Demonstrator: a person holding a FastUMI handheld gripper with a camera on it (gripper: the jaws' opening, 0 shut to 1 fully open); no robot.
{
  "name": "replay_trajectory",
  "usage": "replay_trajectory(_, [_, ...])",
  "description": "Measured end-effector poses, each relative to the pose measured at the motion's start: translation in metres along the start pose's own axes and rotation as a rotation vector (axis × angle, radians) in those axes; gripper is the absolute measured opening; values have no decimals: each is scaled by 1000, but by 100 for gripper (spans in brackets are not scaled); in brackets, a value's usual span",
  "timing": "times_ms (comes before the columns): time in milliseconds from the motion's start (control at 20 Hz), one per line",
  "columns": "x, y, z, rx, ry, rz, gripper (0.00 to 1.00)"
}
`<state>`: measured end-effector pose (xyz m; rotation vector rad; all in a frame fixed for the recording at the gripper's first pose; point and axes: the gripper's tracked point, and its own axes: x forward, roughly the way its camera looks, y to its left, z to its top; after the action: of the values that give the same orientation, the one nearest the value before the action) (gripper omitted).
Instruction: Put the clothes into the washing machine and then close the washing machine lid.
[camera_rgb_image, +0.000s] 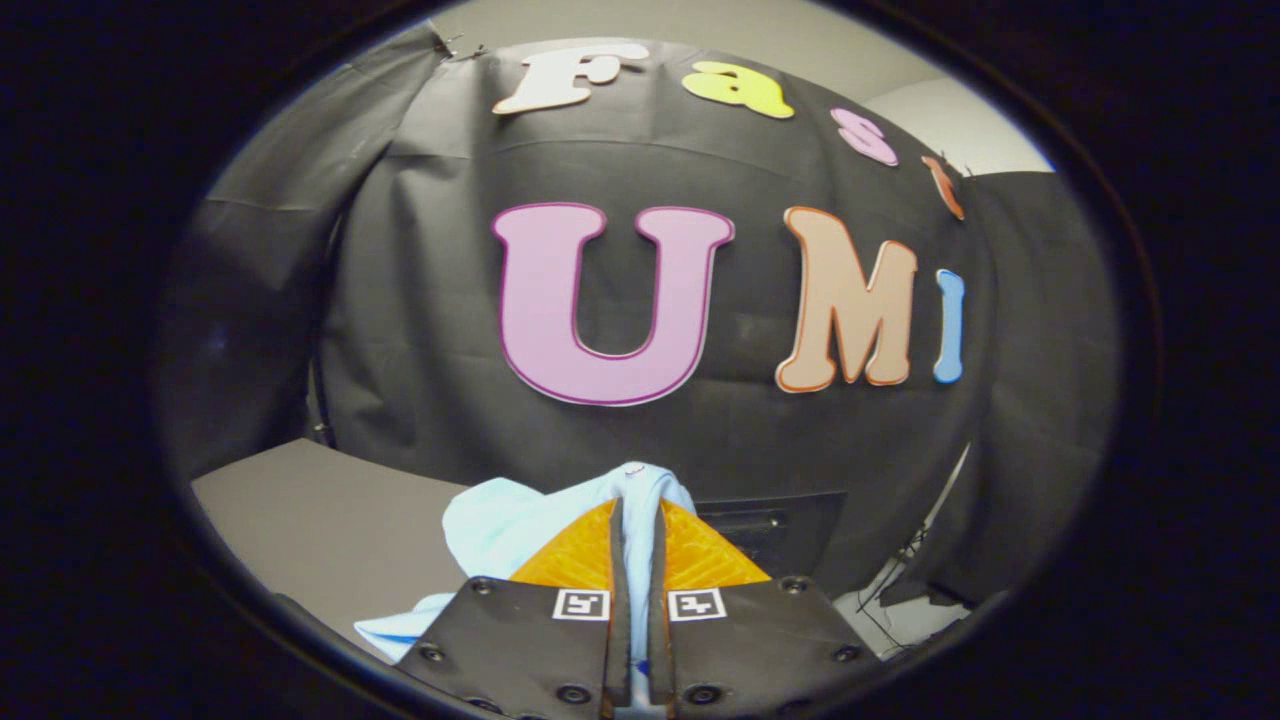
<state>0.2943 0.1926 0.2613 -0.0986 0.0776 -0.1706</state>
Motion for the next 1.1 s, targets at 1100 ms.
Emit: replay_trajectory(1100, [44, -7, 2, 18, 35, 8, 29])
